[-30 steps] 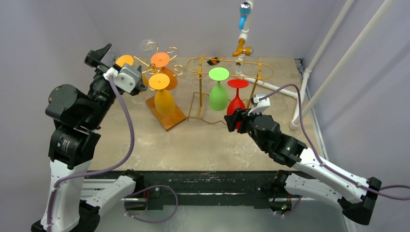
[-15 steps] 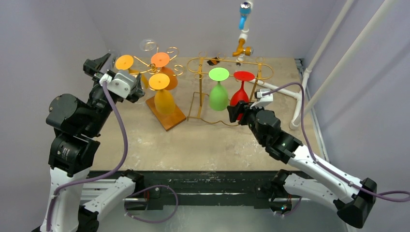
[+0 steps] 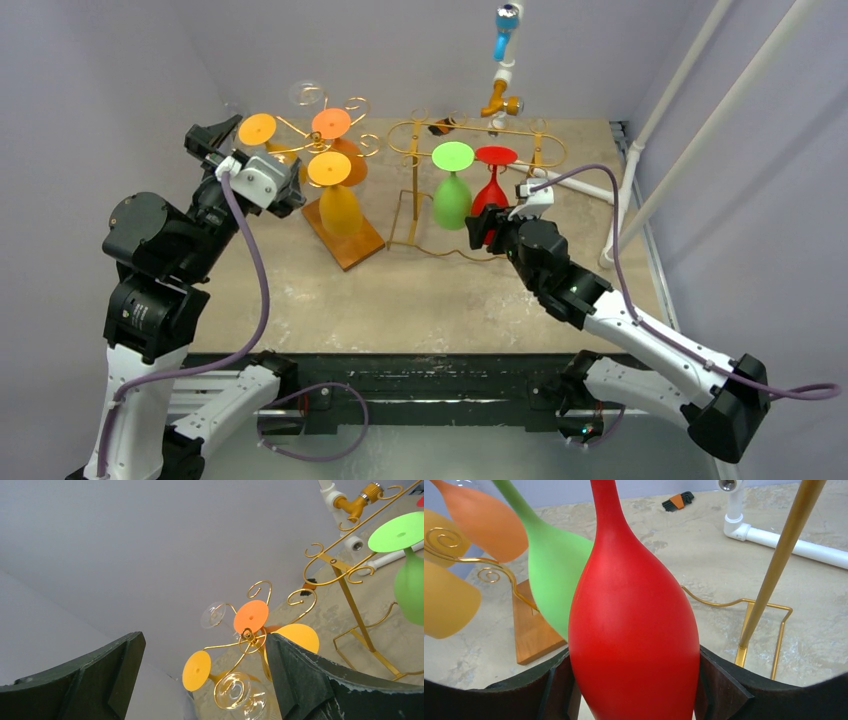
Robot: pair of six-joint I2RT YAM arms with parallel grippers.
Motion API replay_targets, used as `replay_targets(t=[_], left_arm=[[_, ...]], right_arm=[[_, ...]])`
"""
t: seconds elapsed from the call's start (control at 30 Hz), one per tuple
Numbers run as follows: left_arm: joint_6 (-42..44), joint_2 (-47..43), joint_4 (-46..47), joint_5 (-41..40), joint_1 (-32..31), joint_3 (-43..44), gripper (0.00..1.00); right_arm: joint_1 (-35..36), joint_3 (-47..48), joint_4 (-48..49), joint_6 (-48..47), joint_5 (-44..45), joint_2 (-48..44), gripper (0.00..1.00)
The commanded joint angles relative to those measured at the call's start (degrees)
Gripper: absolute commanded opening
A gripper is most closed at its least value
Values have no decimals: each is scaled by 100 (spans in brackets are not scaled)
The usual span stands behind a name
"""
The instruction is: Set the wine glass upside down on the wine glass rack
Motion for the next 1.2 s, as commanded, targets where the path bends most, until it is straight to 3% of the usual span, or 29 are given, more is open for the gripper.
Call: replay_targets(t=[0.0, 0.27, 0.5, 0.8, 0.97, 1.17], left_arm=[[-64, -12, -32, 202, 14, 13, 100], [-69, -58, -50, 268, 16, -6, 100], [-39, -90, -124, 321, 14, -18, 100], [-955, 67, -698, 321, 14, -306, 100], [-1482, -123, -829, 590, 14, -1043, 100], [-1302, -649, -813, 291, 14, -2296, 100]], right_arm=[[-43, -4, 238, -80, -33, 12, 43], [-54, -224, 248, 6, 115, -20, 78], [-63, -193, 106, 43, 77, -51, 99], [-60, -293, -335, 133, -33, -582, 99], [-59, -372, -671, 338, 347, -750, 99], [-217, -317, -1131, 809, 1159, -469, 99]])
